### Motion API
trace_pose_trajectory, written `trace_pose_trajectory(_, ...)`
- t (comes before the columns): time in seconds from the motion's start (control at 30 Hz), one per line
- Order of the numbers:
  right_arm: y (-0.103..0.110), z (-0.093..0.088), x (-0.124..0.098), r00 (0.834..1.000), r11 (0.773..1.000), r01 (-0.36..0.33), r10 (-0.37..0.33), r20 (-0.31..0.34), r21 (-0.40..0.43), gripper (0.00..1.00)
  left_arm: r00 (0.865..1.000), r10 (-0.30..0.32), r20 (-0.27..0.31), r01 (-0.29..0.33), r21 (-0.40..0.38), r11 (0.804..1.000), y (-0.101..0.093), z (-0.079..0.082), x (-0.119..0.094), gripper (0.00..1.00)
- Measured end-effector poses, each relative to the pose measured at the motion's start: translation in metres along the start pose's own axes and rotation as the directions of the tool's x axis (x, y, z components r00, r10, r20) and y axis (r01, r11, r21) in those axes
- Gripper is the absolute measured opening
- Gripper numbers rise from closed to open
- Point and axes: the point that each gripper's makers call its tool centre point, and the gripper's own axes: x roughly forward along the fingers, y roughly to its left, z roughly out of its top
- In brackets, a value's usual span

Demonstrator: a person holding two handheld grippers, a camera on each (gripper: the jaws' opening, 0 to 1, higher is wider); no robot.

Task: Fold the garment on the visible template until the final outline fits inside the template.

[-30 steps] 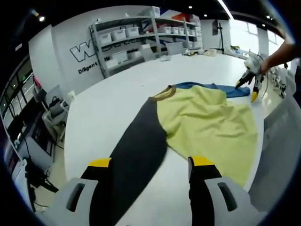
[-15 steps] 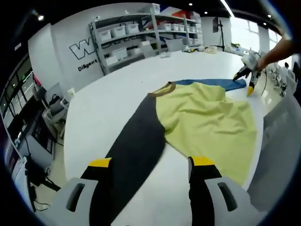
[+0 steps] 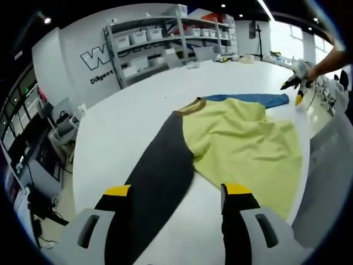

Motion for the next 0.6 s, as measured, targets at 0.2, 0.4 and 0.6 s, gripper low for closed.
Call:
trace_pose_trajectory(0.2, 0.023, -0.005, -0.001, 0.998, 0.998, -0.053, 0.052, 0.022, 0.031, 0.92, 1.0, -0.013, -0.004, 0.013, 0.007, 1.0, -0.005, -0.001, 0.003, 0.61)
trace_pose_trajectory(0.4, -0.005, -0.019, -0.01, 0.997, 0.983, 0.056, -0.063, 0.034, 0.174, 0.92, 1.0, -0.018, -0.008, 0.018, 0.009, 1.0, -0.008, -0.004, 0.003, 0.61)
trace_pose_trajectory(0.6, -0.002, -0.02, -0.009, 0.998, 0.979, 0.028, -0.038, 0.044, 0.201, 0.82, 1.0, -0.018, -0.016, 0.018, 0.014, 1.0, -0.008, -0.008, 0.0, 0.61)
